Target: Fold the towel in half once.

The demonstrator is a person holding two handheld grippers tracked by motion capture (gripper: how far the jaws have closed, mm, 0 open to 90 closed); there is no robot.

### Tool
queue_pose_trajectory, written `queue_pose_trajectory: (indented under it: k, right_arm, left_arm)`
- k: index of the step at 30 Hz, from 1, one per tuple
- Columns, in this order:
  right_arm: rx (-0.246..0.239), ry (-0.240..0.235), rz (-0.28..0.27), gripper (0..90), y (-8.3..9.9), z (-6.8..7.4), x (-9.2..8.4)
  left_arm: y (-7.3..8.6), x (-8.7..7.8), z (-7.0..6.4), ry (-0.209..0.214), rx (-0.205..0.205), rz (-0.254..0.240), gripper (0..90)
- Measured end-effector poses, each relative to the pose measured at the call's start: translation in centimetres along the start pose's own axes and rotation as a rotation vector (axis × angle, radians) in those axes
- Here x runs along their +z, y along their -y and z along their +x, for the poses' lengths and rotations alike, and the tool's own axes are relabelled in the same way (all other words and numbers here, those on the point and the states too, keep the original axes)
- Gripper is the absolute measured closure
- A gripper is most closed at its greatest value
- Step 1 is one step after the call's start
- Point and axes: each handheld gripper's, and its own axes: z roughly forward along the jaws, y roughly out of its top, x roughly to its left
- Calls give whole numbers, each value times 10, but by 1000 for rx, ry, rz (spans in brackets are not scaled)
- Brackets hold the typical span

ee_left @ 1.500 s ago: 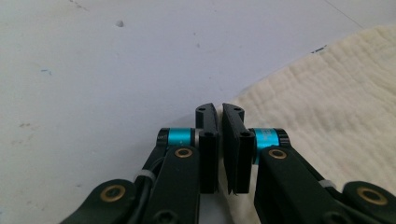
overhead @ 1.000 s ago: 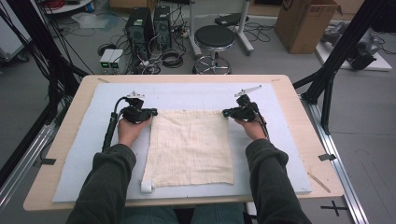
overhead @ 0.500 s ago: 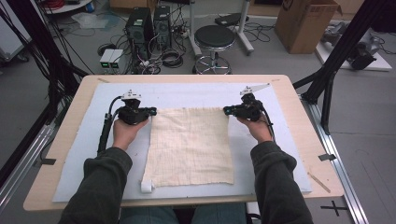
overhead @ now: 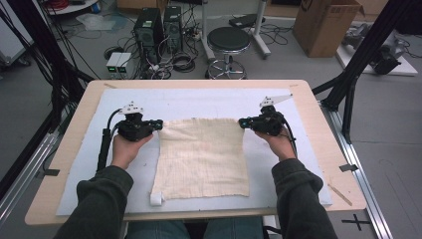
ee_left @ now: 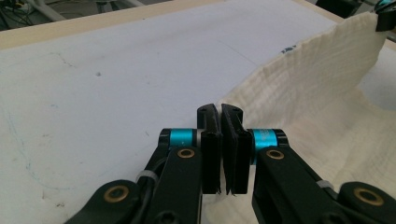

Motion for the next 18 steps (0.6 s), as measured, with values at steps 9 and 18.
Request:
queue_pose_trajectory:
  k: [9,18]
  right_arm:
    - [-30,-24,21,854,0,10,-5]
    - [-49,-41,36,854,1,19,-8]
  left_arm:
    - [9,-10,-5,22,14,3,861]
    - [8,-20,-14,48,48,-4,860]
